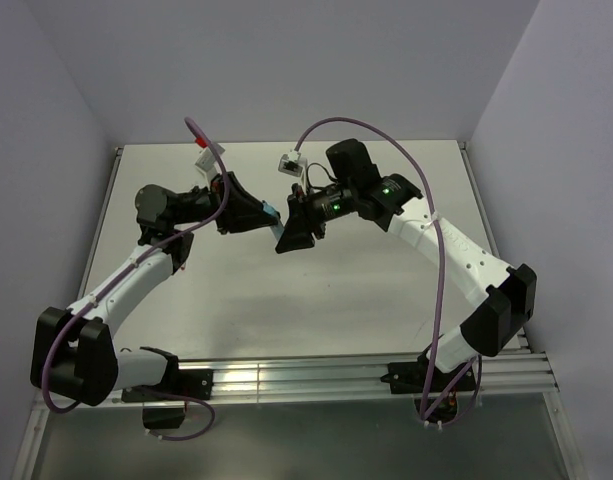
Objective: Insert the pens into the pen caps
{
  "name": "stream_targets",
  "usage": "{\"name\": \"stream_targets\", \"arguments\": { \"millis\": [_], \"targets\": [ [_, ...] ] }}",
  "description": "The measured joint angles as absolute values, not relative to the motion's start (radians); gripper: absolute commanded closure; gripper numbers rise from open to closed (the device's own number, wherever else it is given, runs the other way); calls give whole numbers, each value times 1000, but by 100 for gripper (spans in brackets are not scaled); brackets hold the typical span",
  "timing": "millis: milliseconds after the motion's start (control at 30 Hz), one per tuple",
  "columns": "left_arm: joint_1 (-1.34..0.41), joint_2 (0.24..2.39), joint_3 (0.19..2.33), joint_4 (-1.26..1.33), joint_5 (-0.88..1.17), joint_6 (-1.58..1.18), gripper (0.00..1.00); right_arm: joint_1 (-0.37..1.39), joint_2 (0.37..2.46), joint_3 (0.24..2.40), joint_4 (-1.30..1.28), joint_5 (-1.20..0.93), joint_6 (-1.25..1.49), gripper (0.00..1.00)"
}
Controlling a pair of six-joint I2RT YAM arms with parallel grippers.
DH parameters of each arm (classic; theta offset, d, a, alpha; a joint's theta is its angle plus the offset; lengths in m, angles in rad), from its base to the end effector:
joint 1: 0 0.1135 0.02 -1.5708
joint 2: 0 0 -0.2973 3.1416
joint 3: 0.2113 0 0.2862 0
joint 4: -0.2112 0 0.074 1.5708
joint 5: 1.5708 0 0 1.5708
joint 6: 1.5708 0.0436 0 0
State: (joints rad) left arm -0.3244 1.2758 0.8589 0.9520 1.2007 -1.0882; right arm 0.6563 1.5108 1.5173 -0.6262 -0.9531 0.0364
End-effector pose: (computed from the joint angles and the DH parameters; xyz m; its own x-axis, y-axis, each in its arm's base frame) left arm 0.2628 -0.1313 0.3853 -0.5511 -0.1527 -0.8204 0.8345 -0.1035 -0.5413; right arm 0.2654 0.2493 0.4145 -0.4918 -0.3521 -0.7963 -0.8619 0.0667 0.5027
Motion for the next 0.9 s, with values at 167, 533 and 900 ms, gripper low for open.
{"name": "stream_targets", "arguments": {
  "millis": [167,533,900],
  "targets": [
    [-326,1276,857,953,1194,-1085,100,656,1511,1515,-612,-978,56,69],
    [-330,1271,883,723,1129,-1002,50,655,1501,1487,-588,-982,62,100],
    [-321,1307,1290,33,847,-692,9,578,1396,1386,-576,-931,66,100]
  ]
}}
